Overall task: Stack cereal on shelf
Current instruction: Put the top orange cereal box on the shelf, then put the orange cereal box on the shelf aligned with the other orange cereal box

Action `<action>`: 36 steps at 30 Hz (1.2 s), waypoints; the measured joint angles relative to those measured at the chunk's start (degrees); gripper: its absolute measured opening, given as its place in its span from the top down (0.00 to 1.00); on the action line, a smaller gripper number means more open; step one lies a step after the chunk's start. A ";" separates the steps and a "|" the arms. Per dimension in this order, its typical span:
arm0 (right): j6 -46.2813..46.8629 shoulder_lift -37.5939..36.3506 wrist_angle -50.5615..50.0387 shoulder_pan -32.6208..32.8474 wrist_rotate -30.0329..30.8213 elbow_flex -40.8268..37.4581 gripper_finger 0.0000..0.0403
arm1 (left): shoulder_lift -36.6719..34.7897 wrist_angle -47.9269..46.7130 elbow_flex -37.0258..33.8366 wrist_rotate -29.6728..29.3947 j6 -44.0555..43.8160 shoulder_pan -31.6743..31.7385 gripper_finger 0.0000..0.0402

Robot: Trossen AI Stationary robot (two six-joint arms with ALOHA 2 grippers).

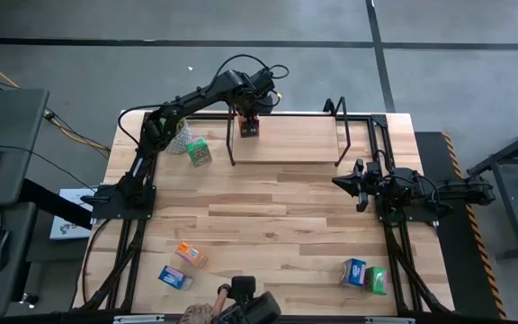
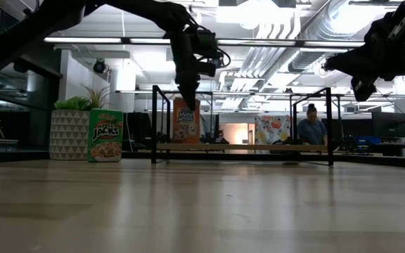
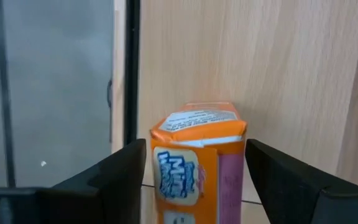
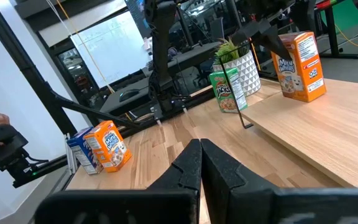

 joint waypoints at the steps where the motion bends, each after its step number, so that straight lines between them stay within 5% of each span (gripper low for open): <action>1: 0.00 0.00 0.00 0.01 0.00 0.00 1.00 | -0.26 0.02 0.01 -0.21 0.17 0.00 0.34; 19: 0.00 0.02 0.00 0.02 0.00 -0.01 1.00 | -11.81 0.91 0.06 -2.54 -1.62 0.02 0.34; 28: 0.00 0.02 0.00 0.02 0.01 -0.01 1.00 | -19.76 2.51 -0.87 13.68 -14.26 -0.03 0.34; 32: 0.00 0.02 0.00 0.02 -0.01 0.01 1.00 | -24.72 8.83 -9.36 20.32 -16.54 -1.37 0.34; 36: 0.00 0.02 0.00 0.01 0.01 0.01 1.00 | -34.44 21.80 -26.36 20.83 -19.57 -3.37 0.34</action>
